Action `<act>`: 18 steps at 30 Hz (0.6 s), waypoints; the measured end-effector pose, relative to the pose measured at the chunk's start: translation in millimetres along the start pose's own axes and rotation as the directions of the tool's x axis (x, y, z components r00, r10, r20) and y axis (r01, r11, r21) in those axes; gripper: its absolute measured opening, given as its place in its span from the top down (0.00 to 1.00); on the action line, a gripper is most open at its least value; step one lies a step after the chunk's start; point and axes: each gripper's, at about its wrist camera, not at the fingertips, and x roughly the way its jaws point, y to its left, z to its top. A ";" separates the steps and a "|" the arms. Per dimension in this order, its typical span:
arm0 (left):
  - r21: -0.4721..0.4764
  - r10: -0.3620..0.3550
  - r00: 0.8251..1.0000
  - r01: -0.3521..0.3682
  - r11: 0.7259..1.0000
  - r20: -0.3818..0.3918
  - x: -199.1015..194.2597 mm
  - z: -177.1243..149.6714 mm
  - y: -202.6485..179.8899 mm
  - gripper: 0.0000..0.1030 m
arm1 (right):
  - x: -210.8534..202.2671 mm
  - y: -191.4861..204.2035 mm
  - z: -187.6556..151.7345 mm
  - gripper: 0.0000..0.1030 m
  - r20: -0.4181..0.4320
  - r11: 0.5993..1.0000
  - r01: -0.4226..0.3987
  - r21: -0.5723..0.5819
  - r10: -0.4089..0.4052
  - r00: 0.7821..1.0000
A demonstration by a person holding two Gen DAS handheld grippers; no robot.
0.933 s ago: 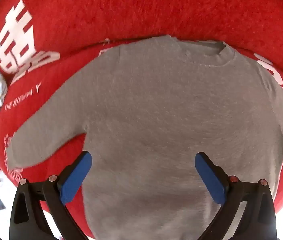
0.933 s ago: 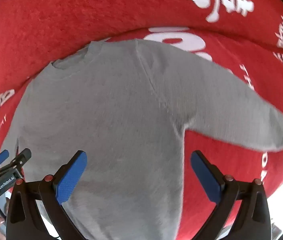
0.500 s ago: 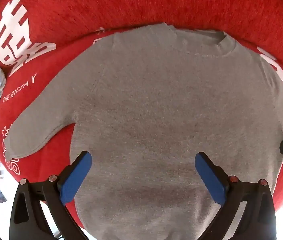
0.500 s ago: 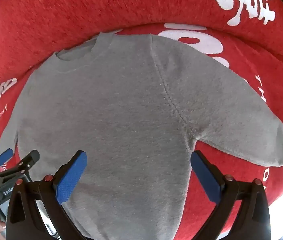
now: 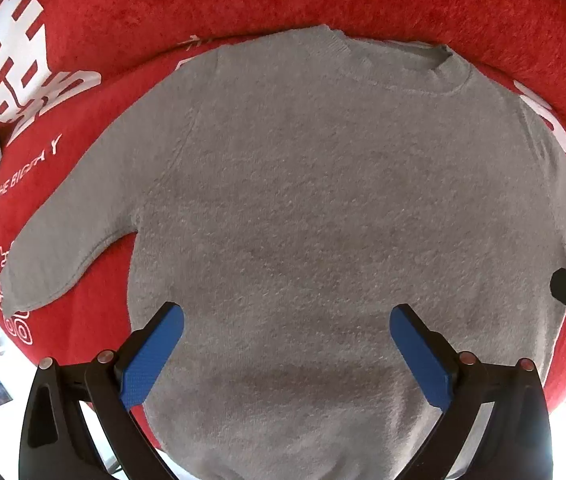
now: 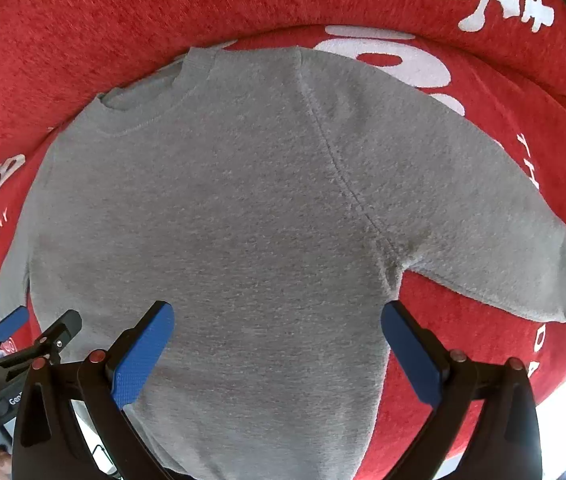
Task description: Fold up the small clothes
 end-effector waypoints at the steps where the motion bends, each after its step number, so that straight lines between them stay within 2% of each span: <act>1: -0.008 0.005 1.000 -0.005 1.000 -0.004 0.7 1.4 -2.4 0.00 | -1.7 -2.9 2.8 0.00 -0.005 1.000 0.001 -0.016 -0.001 1.000; 7: -0.040 0.019 1.000 -0.020 0.999 -0.016 -1.6 7.2 -7.2 0.00 | -9.5 -7.5 9.8 0.00 -0.012 0.997 0.012 -0.078 -0.013 1.000; 18: -0.063 0.015 1.000 -0.017 0.998 -0.025 -1.5 13.2 -7.6 0.00 | -14.9 6.4 14.8 0.00 -0.003 0.992 0.027 -0.121 -0.027 1.000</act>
